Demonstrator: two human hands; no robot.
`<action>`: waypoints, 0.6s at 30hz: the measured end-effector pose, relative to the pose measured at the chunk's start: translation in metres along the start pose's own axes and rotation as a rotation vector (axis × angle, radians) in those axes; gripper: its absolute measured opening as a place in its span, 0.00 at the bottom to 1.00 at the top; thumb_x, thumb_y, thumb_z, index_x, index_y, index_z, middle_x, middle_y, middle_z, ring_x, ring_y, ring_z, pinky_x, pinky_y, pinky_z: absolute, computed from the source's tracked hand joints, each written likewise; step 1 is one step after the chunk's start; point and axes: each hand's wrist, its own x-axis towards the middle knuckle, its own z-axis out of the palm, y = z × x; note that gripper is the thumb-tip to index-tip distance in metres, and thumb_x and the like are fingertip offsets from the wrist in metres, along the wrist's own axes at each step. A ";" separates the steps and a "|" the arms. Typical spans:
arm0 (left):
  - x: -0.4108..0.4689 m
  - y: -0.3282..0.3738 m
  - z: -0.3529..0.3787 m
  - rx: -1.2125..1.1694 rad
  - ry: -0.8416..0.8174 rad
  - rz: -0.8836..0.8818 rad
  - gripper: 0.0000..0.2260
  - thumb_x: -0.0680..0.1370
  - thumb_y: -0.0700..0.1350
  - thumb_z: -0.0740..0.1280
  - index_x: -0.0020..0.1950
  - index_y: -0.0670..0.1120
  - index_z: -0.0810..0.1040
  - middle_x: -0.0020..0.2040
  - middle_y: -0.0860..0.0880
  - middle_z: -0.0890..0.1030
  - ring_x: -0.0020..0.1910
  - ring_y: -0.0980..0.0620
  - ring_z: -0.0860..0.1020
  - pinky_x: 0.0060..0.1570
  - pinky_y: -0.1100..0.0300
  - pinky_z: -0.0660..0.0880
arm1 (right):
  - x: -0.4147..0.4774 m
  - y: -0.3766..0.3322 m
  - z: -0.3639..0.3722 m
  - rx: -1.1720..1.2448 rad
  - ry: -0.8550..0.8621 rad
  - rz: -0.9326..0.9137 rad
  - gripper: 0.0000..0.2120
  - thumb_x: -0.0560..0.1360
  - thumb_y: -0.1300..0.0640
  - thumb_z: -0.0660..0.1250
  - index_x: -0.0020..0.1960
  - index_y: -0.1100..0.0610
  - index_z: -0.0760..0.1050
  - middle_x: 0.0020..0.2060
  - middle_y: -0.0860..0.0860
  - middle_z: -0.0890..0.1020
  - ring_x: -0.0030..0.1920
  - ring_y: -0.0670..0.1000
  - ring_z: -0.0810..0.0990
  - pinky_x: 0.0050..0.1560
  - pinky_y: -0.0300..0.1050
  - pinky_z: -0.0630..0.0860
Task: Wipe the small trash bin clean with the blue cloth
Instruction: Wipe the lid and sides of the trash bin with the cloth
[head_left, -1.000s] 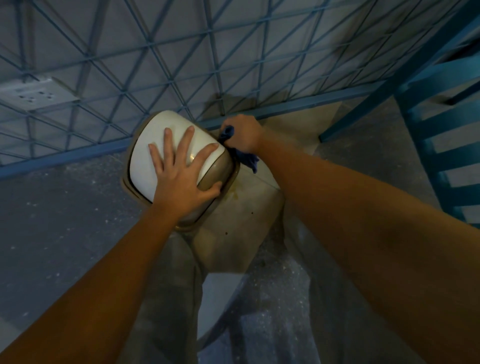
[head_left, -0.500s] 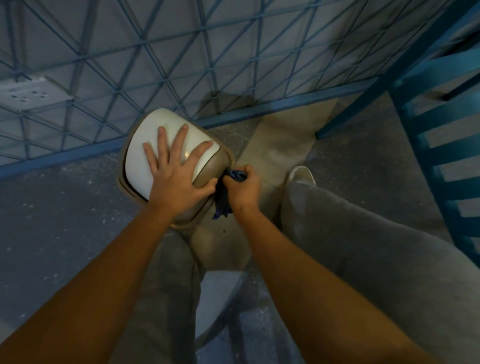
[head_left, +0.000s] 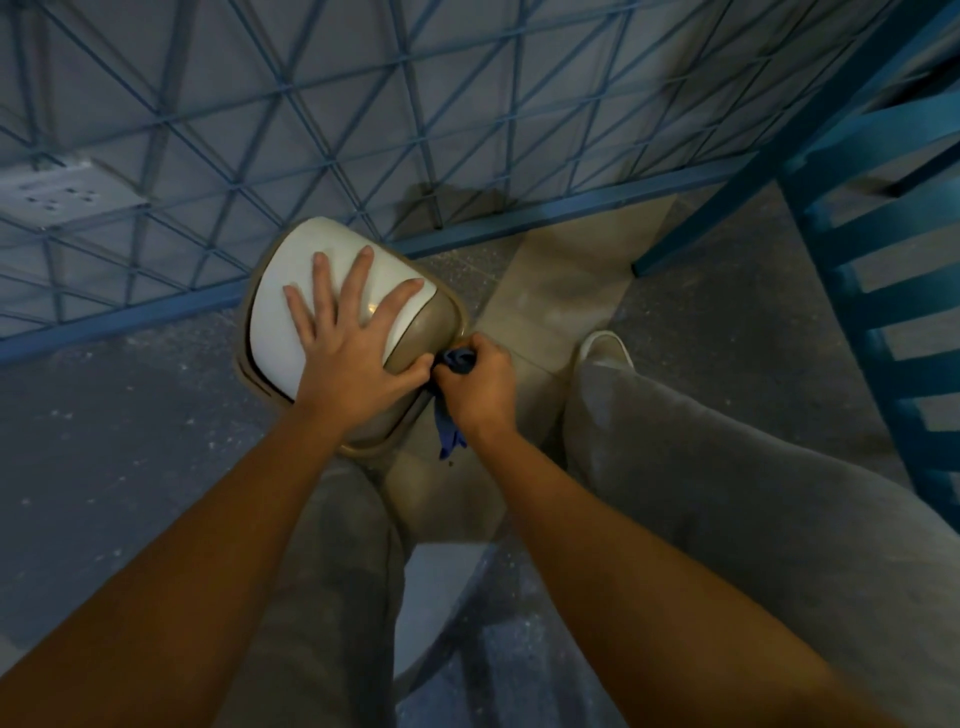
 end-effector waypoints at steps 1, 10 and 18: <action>0.001 0.000 0.000 -0.003 0.005 -0.010 0.34 0.65 0.65 0.56 0.71 0.58 0.63 0.77 0.44 0.52 0.74 0.35 0.42 0.67 0.35 0.36 | 0.004 -0.003 -0.001 -0.010 0.008 -0.002 0.07 0.68 0.62 0.69 0.46 0.60 0.74 0.49 0.61 0.79 0.49 0.57 0.78 0.45 0.40 0.69; 0.006 0.003 -0.001 -0.025 0.040 -0.091 0.34 0.66 0.66 0.56 0.71 0.56 0.64 0.77 0.43 0.53 0.74 0.33 0.43 0.67 0.34 0.36 | 0.001 -0.005 0.007 -0.047 0.035 -0.058 0.12 0.70 0.61 0.68 0.53 0.63 0.76 0.51 0.61 0.79 0.52 0.58 0.78 0.55 0.48 0.75; 0.005 0.001 -0.005 -0.025 0.010 -0.075 0.34 0.66 0.66 0.54 0.71 0.57 0.63 0.77 0.44 0.52 0.74 0.34 0.42 0.67 0.34 0.36 | -0.040 0.011 0.024 -0.098 -0.043 -0.065 0.12 0.68 0.63 0.69 0.51 0.64 0.77 0.51 0.61 0.77 0.51 0.58 0.77 0.47 0.42 0.70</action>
